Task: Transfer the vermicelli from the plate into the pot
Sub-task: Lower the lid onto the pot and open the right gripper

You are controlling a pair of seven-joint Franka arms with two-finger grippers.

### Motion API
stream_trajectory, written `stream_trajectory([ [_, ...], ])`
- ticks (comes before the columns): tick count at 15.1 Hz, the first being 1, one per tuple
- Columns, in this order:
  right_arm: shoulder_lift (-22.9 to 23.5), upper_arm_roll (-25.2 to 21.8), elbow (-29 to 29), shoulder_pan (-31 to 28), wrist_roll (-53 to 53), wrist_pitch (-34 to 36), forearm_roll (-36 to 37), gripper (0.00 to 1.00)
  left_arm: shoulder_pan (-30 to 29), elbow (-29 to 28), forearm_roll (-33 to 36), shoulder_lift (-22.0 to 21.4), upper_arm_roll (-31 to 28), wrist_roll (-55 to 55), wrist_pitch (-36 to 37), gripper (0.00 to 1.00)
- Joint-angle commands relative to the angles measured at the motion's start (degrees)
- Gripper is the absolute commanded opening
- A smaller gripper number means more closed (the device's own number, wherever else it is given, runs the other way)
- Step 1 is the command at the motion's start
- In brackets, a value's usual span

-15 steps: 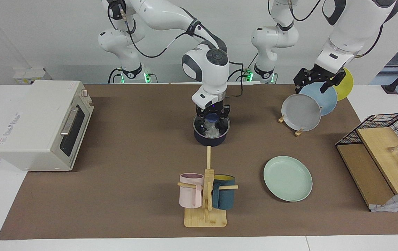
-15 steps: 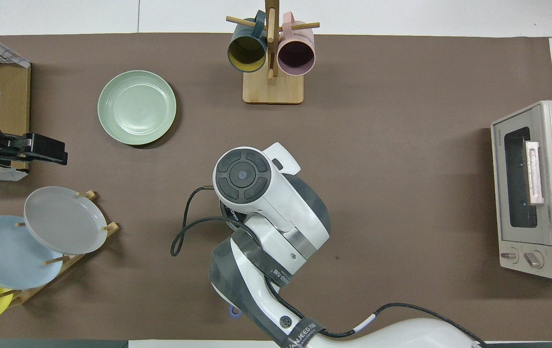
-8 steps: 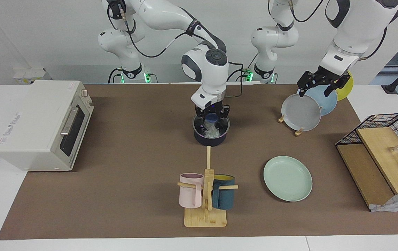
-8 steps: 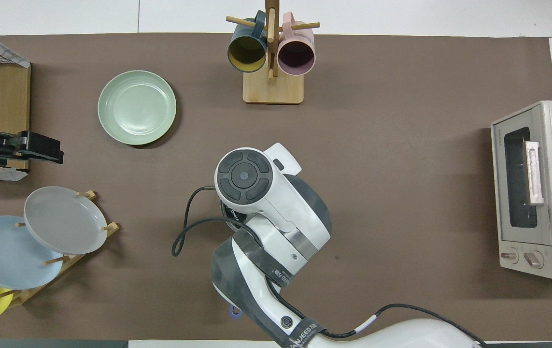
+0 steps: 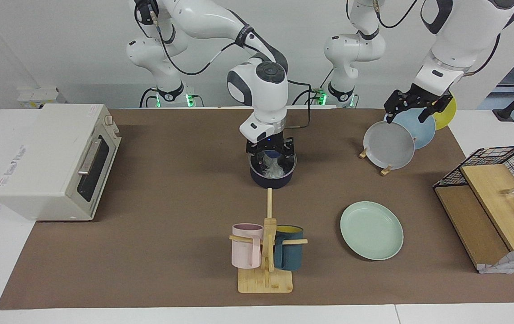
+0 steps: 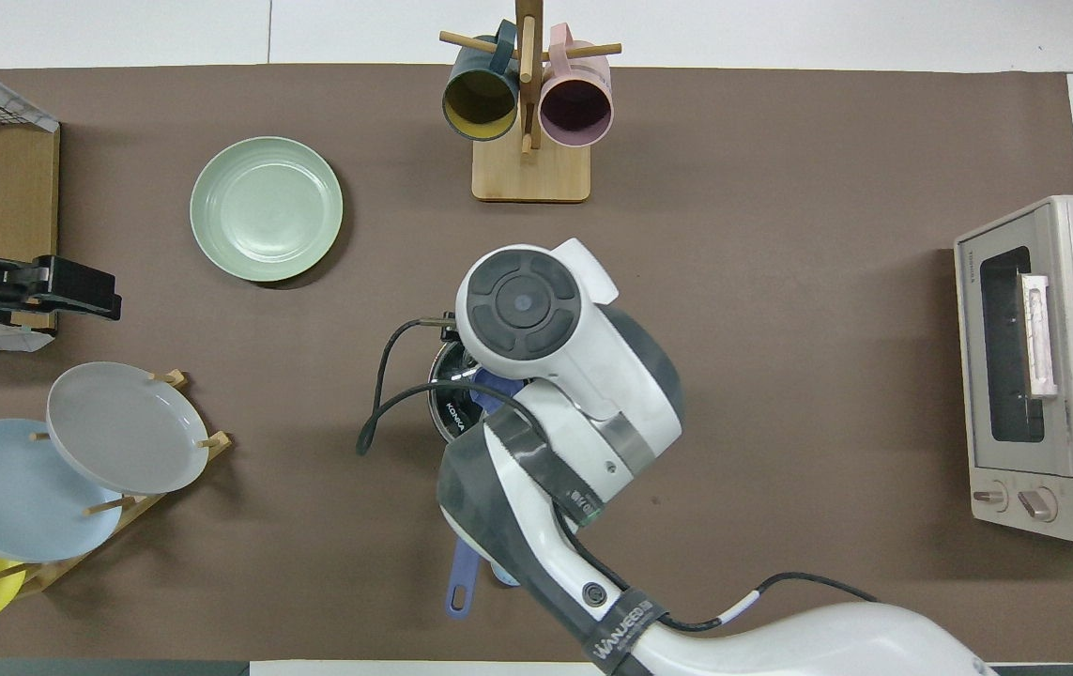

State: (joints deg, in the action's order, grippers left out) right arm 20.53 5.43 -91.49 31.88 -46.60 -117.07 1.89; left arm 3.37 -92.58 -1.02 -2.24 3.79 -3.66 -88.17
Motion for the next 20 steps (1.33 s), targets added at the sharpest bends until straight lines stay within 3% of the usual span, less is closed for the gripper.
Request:
stream_trajectory([
  [1, -4.17, 0.54, 2.36, -5.50, 6.06, 5.52, 0.48, 1.00, -0.30, 0.30, 0.93, -0.40, 0.08, -0.03, 0.72, 1.00],
  [6, -10.76, 0.19, 5.89, -15.68, 20.20, 20.02, -0.31, 1.00, -0.30, 0.30, 1.02, -0.49, 0.08, -0.12, 0.72, 1.00],
  [11, -15.60, 0.02, 5.71, -27.65, 34.01, 27.94, -0.40, 1.00, -0.21, 0.21, 1.02, -0.49, 0.17, -0.12, 0.81, 1.00],
  [13, -17.79, -0.16, 3.88, -29.76, 36.13, 29.96, -0.40, 1.00, -0.30, 0.21, 1.11, -0.49, 0.08, -0.12, 0.81, 1.00],
  [16, -20.26, -4.28, 2.12, -30.30, 39.99, 31.73, -0.75, 1.00, -0.21, 0.21, 1.11, -0.49, 0.08, -0.12, 0.81, 1.00],
  [20, -20.35, -5.52, 1.76, -30.30, 46.51, 31.73, -0.84, 1.00, -0.21, 0.21, 1.11, -0.49, 0.08, -0.12, 0.90, 1.00],
])
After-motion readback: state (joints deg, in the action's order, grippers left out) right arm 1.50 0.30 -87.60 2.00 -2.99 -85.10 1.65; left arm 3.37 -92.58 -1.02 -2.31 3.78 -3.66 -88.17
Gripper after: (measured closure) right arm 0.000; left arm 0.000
